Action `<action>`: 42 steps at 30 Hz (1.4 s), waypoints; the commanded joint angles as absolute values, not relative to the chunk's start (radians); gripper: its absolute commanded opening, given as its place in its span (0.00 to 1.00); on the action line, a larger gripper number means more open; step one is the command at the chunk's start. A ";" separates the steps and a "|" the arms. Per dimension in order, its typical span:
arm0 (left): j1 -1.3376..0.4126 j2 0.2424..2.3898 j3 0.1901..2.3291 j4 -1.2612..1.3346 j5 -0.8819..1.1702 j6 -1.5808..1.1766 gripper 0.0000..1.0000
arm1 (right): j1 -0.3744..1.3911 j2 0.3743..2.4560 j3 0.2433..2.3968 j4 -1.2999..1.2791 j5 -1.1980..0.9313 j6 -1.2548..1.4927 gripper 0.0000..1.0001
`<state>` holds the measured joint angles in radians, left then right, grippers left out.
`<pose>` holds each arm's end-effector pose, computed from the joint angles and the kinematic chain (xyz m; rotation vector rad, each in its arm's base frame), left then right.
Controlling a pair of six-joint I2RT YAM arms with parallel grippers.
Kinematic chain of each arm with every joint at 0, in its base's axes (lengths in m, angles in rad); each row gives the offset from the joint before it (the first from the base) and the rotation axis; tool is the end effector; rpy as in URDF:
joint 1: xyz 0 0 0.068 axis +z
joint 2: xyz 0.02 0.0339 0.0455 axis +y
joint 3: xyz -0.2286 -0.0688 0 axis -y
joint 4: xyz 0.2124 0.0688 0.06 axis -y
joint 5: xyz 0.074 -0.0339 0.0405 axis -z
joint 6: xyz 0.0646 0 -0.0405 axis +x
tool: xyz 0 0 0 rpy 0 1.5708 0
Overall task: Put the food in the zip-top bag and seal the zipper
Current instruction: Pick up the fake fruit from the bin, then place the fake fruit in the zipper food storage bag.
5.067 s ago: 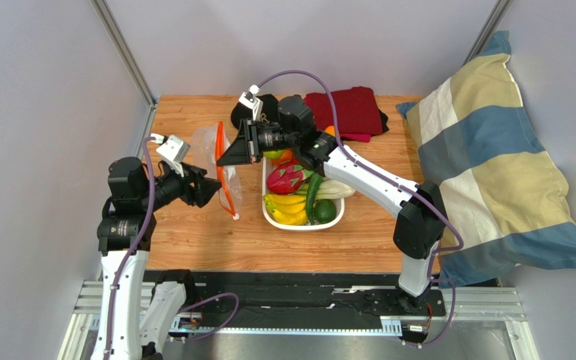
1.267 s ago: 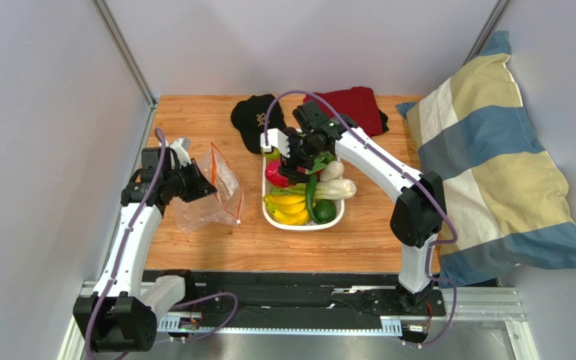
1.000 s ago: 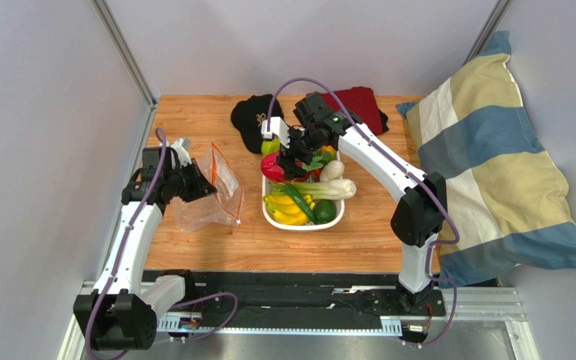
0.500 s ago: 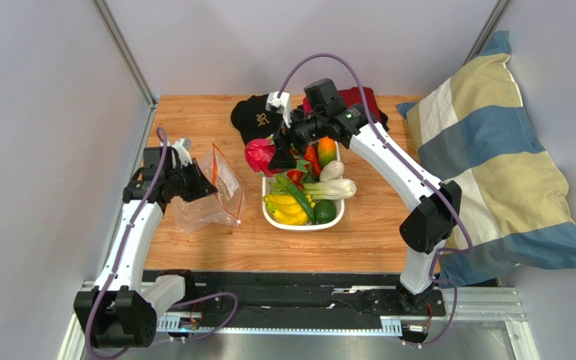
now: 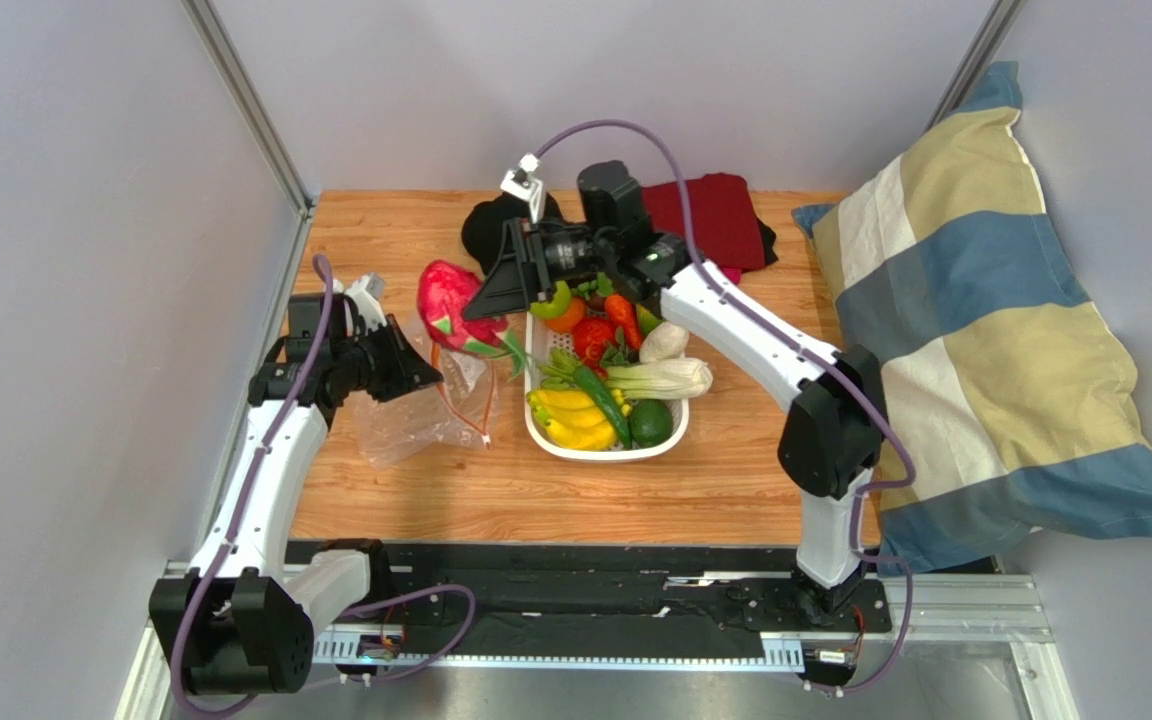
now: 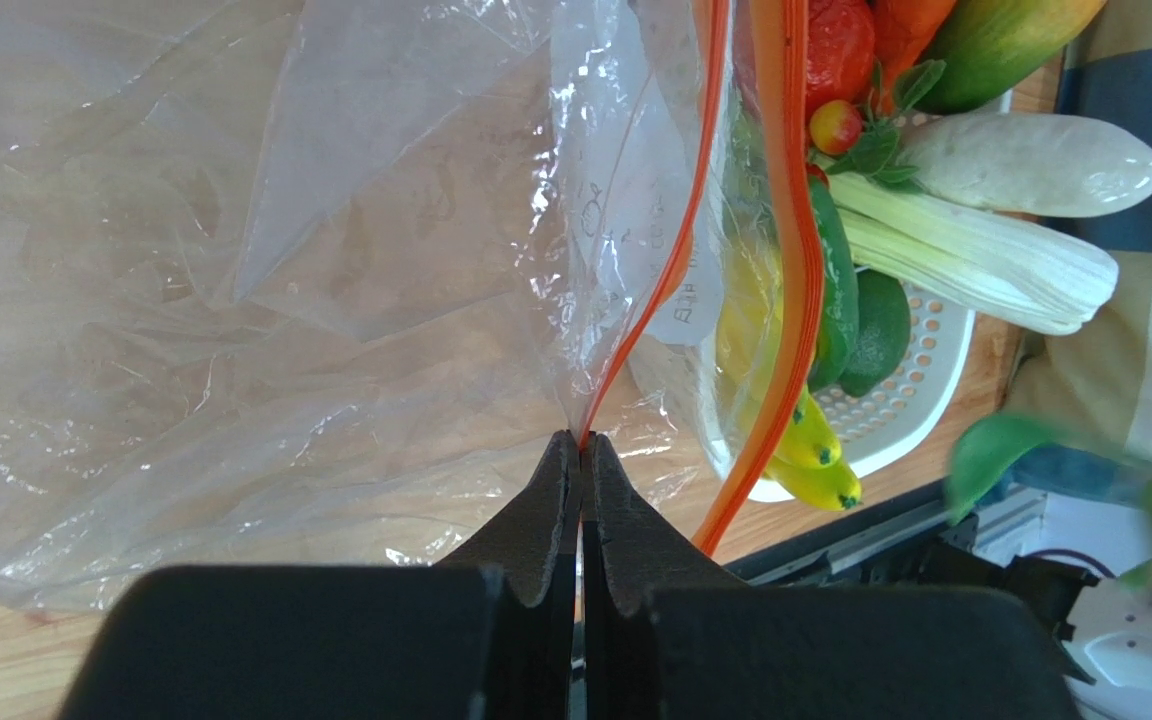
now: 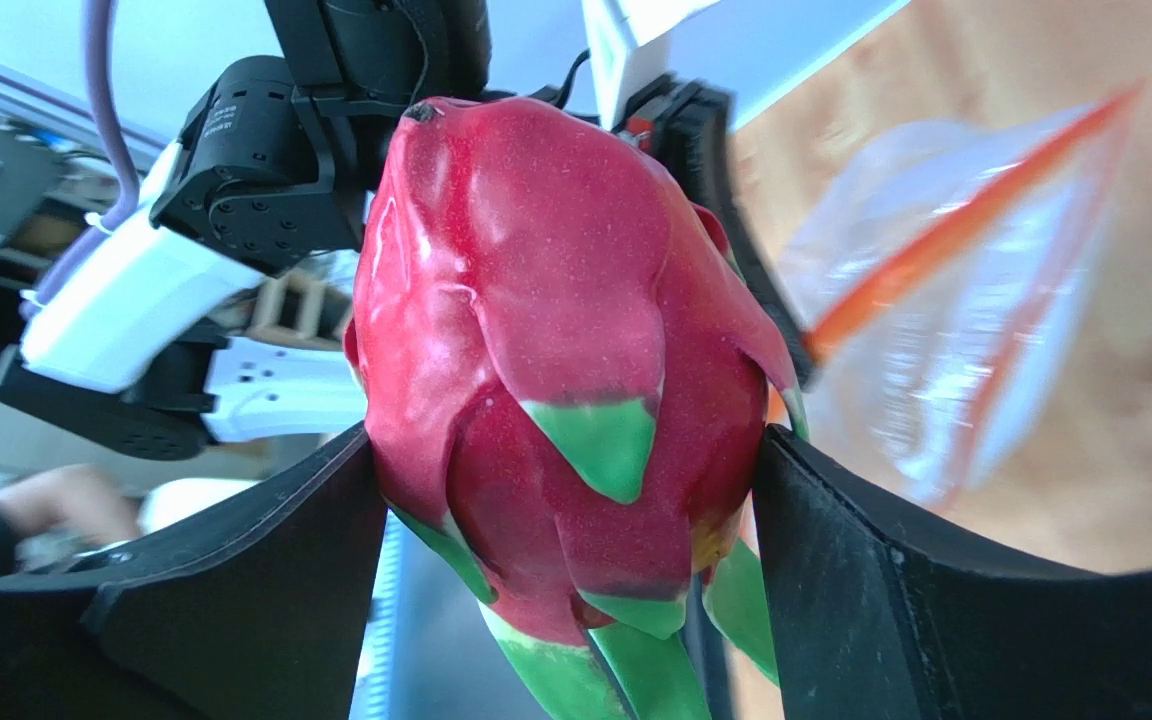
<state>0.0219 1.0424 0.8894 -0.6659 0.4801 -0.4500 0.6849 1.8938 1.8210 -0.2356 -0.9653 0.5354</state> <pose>0.2141 -0.0252 0.2420 -0.3351 2.3842 -0.7741 0.2873 0.3032 0.3410 -0.9061 1.9221 1.6833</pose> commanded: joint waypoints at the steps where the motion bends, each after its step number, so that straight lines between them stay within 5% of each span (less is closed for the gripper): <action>1: 0.020 1.058 0.871 -0.575 0.567 -0.503 0.00 | 0.753 1.971 1.796 0.061 -1.040 0.860 0.35; 12: 0.029 0.934 0.847 -0.453 0.734 -0.598 0.00 | 0.693 1.971 1.611 -0.162 -0.986 0.683 0.32; 27: 0.014 0.934 0.807 -0.348 0.988 -0.586 0.00 | 0.753 2.000 1.842 -0.702 -0.818 0.105 0.26; 37: 0.014 1.060 0.792 -0.241 1.299 -0.577 0.00 | 0.810 1.841 1.726 -0.577 -0.789 -0.228 0.30; 42: 0.011 1.049 0.804 -0.236 1.361 -0.558 0.00 | 0.808 1.764 1.589 -0.350 -0.710 -0.187 0.31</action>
<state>0.0162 1.0664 0.7883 -0.3065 1.2324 -0.5781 0.8032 1.8778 1.6417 -0.5900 -0.7506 -0.1272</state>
